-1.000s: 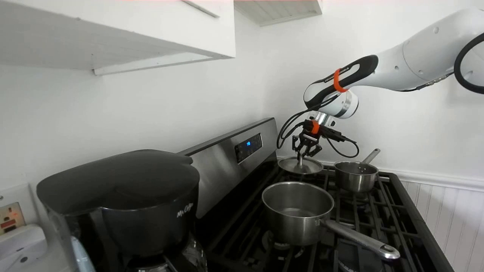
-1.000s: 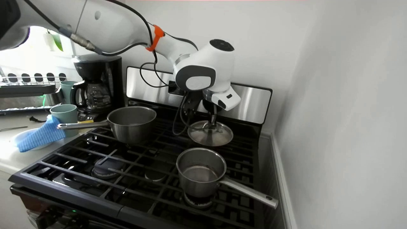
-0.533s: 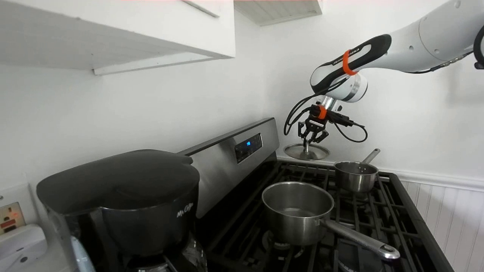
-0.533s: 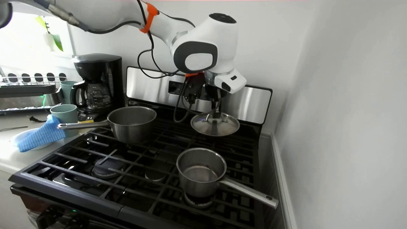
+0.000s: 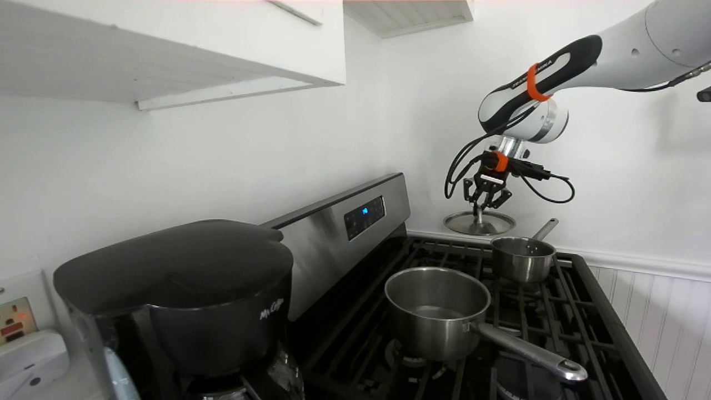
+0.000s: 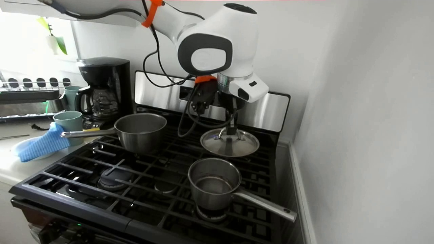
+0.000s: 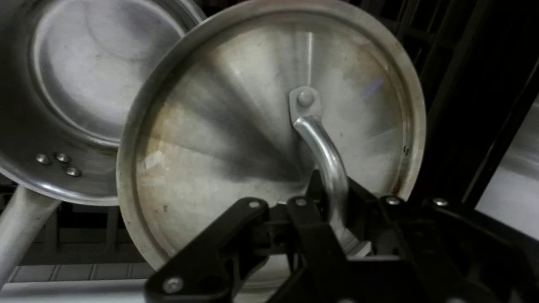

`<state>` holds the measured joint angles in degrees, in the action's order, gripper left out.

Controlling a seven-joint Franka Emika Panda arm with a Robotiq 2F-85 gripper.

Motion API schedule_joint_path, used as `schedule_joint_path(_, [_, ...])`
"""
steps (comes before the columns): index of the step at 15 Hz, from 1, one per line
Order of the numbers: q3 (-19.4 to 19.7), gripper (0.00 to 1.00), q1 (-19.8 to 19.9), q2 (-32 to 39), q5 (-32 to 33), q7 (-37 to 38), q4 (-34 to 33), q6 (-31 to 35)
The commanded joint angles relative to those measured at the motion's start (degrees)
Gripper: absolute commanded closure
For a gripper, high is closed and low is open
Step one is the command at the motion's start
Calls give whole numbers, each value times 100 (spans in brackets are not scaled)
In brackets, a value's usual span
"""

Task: Remove the small pot from the other pot, put it on the bottom right stove plate and then put the lid on the pot on the right

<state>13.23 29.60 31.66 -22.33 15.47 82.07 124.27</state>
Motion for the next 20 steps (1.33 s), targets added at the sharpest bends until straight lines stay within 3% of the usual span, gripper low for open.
schedule_joint_path(1, [-102, 98, 168, -599, -264, -565, 791, -15])
schedule_joint_path(9, [69, 98, 264, -1095, -468, -1416, 1633, -46])
schedule_joint_path(20, [293, 98, 259, -1016, -441, -1337, 1827, 101])
